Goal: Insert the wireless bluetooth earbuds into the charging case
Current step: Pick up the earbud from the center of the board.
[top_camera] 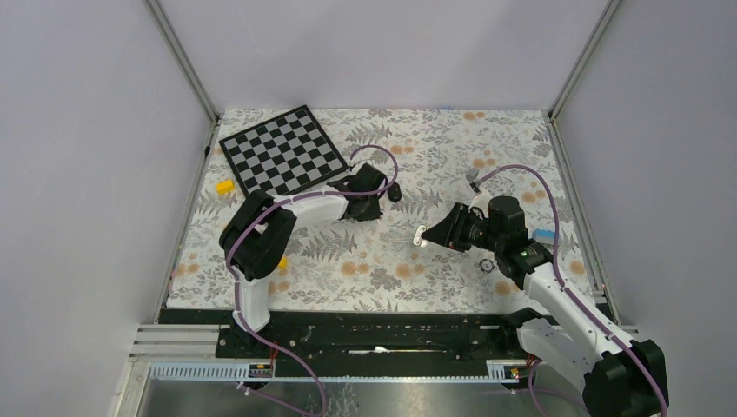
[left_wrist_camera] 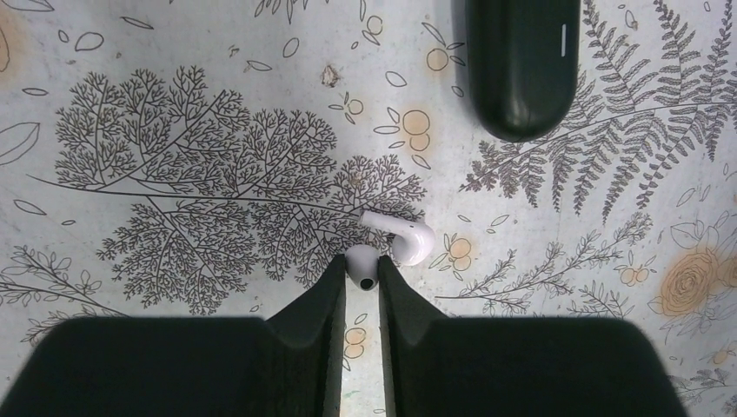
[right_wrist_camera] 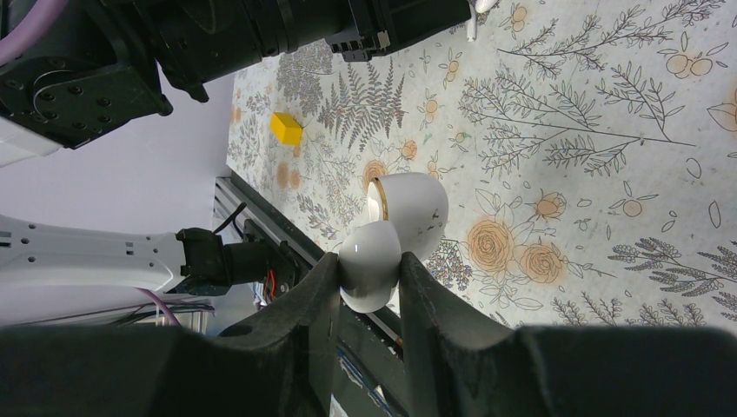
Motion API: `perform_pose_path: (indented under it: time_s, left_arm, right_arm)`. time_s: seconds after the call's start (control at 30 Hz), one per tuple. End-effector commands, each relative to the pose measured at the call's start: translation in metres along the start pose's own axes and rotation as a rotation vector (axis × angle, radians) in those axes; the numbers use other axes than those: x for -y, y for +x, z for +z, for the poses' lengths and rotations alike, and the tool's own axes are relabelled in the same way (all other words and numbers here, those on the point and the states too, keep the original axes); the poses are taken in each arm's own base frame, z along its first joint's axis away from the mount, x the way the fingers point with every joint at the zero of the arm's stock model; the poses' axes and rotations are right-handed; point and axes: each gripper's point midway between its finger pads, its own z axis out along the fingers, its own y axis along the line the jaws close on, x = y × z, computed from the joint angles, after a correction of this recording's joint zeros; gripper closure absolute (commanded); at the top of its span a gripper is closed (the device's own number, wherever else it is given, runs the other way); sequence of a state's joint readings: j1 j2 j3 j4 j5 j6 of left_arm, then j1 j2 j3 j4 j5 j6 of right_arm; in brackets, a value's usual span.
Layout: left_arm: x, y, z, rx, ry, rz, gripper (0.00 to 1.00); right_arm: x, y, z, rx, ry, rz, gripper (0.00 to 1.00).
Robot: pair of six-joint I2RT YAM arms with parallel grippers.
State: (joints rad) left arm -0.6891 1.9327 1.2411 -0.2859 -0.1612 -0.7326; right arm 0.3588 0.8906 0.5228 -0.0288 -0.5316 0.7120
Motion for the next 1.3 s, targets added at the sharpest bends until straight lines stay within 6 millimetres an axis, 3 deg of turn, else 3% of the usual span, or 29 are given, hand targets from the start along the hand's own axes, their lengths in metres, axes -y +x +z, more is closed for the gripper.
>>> perform_pose_path:
  time_s: [0.0,0.07,0.2,0.33,0.6,0.97,1.27]
  left_arm:
    - [0.015,-0.018,-0.014,0.062,0.056,0.009,0.84]
    - [0.017,-0.020,-0.016,0.066,0.062,0.014,0.86]
    - [0.020,-0.021,-0.018,0.065,0.073,0.022,1.00]
    - [0.025,-0.024,-0.031,0.079,0.115,0.031,1.00]
    - [0.043,-0.040,-0.086,0.223,0.324,0.043,1.00]
    - [0.050,-0.039,-0.122,0.335,0.488,0.154,1.00]
    - [0.059,-0.045,-0.178,0.512,0.665,0.261,1.00]
  right_arm:
    - [-0.014,-0.015,-0.004,0.043,-0.023,-0.025,1.00]
    - [-0.014,-0.015,-0.004,0.044,-0.021,-0.025,1.00]
    - [-0.014,-0.015,-0.004,0.045,-0.022,-0.025,1.00]
    - [-0.014,-0.010,-0.003,0.019,-0.038,-0.033,1.00]
    - [-0.008,0.011,0.009,-0.112,-0.118,-0.041,1.00]
    - [-0.014,0.011,0.010,-0.143,-0.189,-0.082,1.00]
    - [-0.017,0.011,0.009,-0.147,-0.199,-0.080,1.00]
